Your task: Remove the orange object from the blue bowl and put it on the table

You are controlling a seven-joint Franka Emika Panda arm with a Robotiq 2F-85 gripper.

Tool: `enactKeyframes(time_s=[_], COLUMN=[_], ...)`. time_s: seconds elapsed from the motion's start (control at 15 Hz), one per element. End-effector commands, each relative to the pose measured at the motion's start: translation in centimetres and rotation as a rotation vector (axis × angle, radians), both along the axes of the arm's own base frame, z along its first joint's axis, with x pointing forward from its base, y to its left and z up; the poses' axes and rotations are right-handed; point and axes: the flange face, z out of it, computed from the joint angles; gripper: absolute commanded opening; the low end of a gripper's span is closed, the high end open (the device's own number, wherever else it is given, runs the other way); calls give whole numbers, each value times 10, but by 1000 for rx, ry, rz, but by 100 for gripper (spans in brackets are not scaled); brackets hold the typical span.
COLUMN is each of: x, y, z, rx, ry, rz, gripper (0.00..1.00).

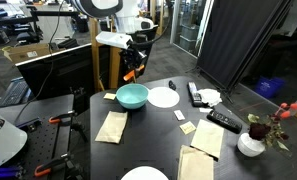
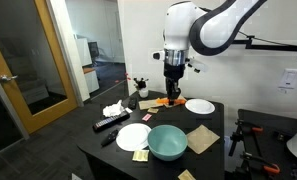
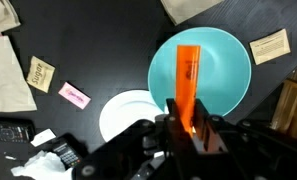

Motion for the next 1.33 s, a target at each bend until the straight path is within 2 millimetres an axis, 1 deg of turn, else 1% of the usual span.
enactKeyframes(time_s=[0.0, 0.2, 0.47, 0.87, 1.07, 1.27], x=[-17, -27, -41, -62, -68, -71], y=[-36, -64, -94, -123, -137, -153], z=[8, 4, -9, -36, -46, -55], rx=[23, 40, 41, 31, 22, 0], ry=[-3, 5, 4, -63, -102, -113], rz=[-125, -219, -324, -430, -473, -477], gripper=[5, 5, 5, 5, 5, 5])
